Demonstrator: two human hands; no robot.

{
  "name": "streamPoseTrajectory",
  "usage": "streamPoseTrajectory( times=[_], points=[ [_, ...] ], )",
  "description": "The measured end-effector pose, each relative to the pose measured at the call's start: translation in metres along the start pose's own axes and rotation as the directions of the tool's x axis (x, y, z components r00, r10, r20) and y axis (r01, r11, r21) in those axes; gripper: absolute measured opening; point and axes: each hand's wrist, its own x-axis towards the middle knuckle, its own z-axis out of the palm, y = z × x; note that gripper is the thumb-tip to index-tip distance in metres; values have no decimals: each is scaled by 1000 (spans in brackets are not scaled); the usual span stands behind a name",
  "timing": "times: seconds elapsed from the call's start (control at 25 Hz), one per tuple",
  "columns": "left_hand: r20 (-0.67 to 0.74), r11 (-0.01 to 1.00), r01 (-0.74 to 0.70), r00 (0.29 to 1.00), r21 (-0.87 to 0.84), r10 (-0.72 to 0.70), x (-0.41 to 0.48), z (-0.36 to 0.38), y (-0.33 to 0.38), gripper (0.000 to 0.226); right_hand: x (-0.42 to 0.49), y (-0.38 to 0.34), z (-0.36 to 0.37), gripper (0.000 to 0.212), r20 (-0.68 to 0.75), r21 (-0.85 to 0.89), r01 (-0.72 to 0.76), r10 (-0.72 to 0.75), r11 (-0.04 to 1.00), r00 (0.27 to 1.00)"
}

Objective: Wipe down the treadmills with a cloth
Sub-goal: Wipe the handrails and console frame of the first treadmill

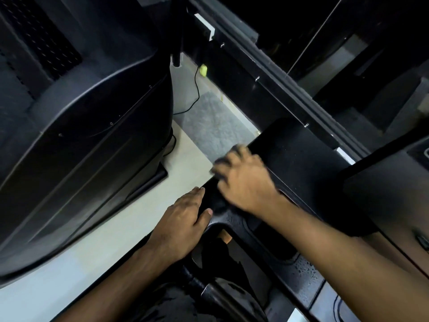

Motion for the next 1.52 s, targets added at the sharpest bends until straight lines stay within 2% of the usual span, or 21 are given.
streamPoseTrajectory(
  times=[0.08, 0.2, 0.24, 0.36, 0.4, 0.44, 0.52, 0.68, 0.72, 0.8, 0.84, 0.96, 1.0, 1.04, 1.12, 1.24, 1.28, 1.32, 1.4, 1.44, 1.52],
  points=[
    [0, 1000, -4, 1000, -3, 4, 4, -2, 1, 60, -1, 16, 0, 58, 13, 55, 77, -78, 996, 997],
    [3, 1000, -26, 1000, 2, 26, 11, 0, -1, 60, 25, 53, -13, 51, 36, 67, -407, 405, 911, 914],
    [15, 1000, -24, 1000, 3, 24, 12, 1, 1, 60, 21, 45, -8, 50, 1, 28, -387, 387, 922, 922],
    [28, 1000, -26, 999, 6, 26, 18, 1, 7, 60, -14, 17, 6, 58, -43, 48, 13, -10, 999, 999],
    [26, 999, -34, 999, 2, 34, 22, 0, 7, 60, -6, 37, 4, 59, -22, 99, -34, 36, 995, 999],
    [27, 999, -48, 998, -5, 48, 26, 0, 6, 60, 6, 60, -1, 57, -45, 172, -232, 243, 957, 969],
    [42, 998, -62, 997, -17, 63, 28, 3, 7, 60, 4, 63, -8, 56, 22, 187, -575, 582, 796, 813],
    [48, 998, -59, 997, -8, 59, 32, 5, 13, 60, -51, 12, 11, 58, -141, 103, -131, 145, 986, 979],
    [47, 998, -67, 997, -7, 67, 36, 5, 12, 61, -42, 31, 9, 58, -105, 182, -194, 215, 964, 971],
    [54, 997, -81, 995, -6, 81, 42, 6, 11, 61, -31, 43, -2, 60, -17, 301, -577, 609, 759, 793],
    [59, 996, -84, 995, 0, 84, 43, 7, 13, 61, -33, 34, -3, 61, -21, 280, -628, 658, 726, 752],
    [72, 995, -101, 992, 16, 99, 46, 9, 19, 61, -55, 6, 9, 60, -153, 98, -237, 250, 966, 956],
    [76, 995, -102, 992, 11, 101, 50, 9, 19, 61, -45, 30, 8, 59, -102, 120, -228, 240, 966, 965],
    [77, 995, -101, 992, 5, 100, 53, 9, 17, 62, -28, 57, 6, 59, -75, 216, -377, 401, 901, 913],
    [76, 994, -106, 991, -1, 106, 57, 11, 17, 62, -13, 73, -4, 61, 100, 261, -686, 687, 680, 719],
    [98, 993, -118, 988, -1, 117, 58, 11, 23, 62, -25, 38, 9, 60, -63, 135, -338, 348, 932, 935],
    [102, 993, -122, 987, -2, 122, 61, 10, 24, 62, -23, 47, 9, 60, -64, 130, -262, 271, 956, 960],
    [100, 992, -129, 987, -4, 129, 66, 8, 24, 62, -8, 71, 9, 59, -40, 172, -345, 356, 923, 934],
    [96, 989, -144, 985, -8, 144, 75, 8, 23, 62, 16, 90, -3, 58, 56, 226, -680, 688, 697, 724],
    [103, 990, -142, 985, -8, 142, 77, 10, 26, 62, 24, 85, -4, 58, 43, 196, -699, 706, 688, 707],
    [108, 990, -139, 984, -1, 139, 80, 12, 32, 61, 22, 63, 6, 55, -46, 156, -460, 471, 874, 881]
  ],
)
